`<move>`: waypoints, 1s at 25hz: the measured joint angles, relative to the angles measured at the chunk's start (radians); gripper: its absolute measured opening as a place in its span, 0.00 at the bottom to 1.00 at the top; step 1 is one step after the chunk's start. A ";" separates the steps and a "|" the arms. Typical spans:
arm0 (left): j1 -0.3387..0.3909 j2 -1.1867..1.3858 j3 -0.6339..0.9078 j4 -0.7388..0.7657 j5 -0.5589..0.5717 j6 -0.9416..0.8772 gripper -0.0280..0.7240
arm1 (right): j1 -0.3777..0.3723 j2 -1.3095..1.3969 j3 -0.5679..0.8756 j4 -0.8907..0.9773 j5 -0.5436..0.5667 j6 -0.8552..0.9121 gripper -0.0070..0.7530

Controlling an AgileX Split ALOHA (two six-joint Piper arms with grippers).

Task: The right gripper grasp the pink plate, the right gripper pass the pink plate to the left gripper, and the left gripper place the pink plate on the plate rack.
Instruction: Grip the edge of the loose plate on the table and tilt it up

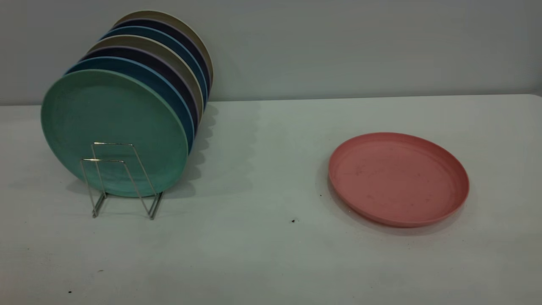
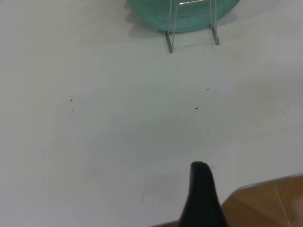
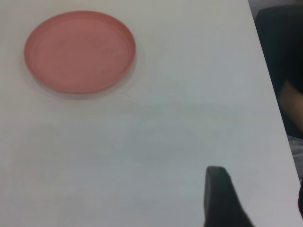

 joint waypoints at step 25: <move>0.000 0.919 -0.347 -0.086 -0.387 0.013 0.85 | 0.000 0.889 -0.245 0.189 -0.402 -0.094 0.71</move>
